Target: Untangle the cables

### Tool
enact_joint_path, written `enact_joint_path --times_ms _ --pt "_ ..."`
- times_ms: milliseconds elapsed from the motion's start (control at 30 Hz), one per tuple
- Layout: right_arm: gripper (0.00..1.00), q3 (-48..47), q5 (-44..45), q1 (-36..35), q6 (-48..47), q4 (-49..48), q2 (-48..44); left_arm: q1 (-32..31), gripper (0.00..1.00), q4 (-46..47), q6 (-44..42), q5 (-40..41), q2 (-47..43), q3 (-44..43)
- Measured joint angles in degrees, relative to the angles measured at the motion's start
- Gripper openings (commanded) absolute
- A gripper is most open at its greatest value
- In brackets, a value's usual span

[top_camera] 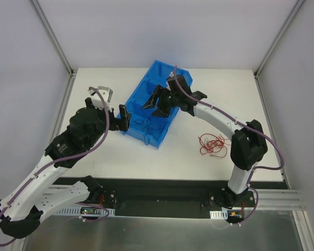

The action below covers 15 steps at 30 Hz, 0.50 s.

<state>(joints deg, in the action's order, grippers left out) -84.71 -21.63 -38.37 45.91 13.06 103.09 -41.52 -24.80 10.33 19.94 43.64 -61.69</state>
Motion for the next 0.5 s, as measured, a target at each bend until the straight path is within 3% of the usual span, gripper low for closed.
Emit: enact_joint_path --times_ms 133,267,500 --pt "0.72 -3.2 -0.5 0.7 -8.0 6.4 -1.1 0.0 0.99 0.1 0.1 -1.7 4.9 -0.5" --pt "0.69 3.0 -0.6 3.8 -13.7 11.3 -8.7 0.0 0.99 0.4 0.6 -4.8 10.3 -1.9" --pt "0.63 18.6 5.6 21.5 -20.5 23.6 -27.0 0.0 0.99 1.3 1.5 -11.9 20.5 -8.1"
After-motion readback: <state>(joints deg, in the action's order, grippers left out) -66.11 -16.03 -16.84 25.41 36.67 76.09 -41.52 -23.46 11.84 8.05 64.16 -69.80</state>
